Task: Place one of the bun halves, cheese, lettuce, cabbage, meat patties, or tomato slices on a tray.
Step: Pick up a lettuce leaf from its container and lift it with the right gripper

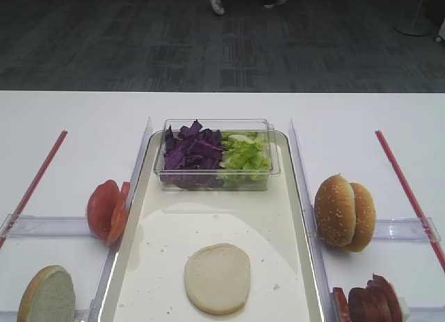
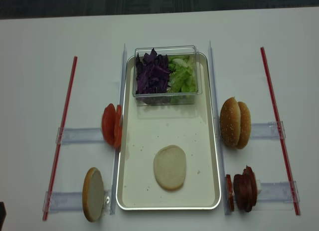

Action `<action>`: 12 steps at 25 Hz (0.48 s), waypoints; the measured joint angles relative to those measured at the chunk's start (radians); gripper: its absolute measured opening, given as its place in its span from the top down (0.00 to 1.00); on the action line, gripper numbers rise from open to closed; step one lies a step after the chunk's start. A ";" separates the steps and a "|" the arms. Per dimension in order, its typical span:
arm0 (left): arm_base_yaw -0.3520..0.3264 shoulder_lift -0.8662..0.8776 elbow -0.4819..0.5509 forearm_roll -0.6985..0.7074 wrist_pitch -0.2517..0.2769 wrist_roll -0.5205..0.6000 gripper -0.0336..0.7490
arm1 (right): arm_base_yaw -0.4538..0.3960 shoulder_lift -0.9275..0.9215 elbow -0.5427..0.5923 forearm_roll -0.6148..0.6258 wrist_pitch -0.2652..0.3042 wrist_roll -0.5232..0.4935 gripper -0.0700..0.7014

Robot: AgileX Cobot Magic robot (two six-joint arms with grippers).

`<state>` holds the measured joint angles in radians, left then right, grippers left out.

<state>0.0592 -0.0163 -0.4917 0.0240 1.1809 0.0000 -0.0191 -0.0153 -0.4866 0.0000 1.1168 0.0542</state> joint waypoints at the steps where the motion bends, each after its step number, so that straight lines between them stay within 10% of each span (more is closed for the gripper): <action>1: 0.000 0.000 0.000 0.000 0.000 0.000 0.66 | 0.000 0.000 0.000 0.000 0.000 0.000 0.31; 12: 0.000 0.000 0.000 0.000 0.000 0.000 0.67 | 0.002 0.000 0.000 0.000 0.000 0.000 0.31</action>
<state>0.0592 -0.0163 -0.4917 0.0240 1.1809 0.0000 -0.0168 -0.0153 -0.4866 0.0000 1.1168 0.0542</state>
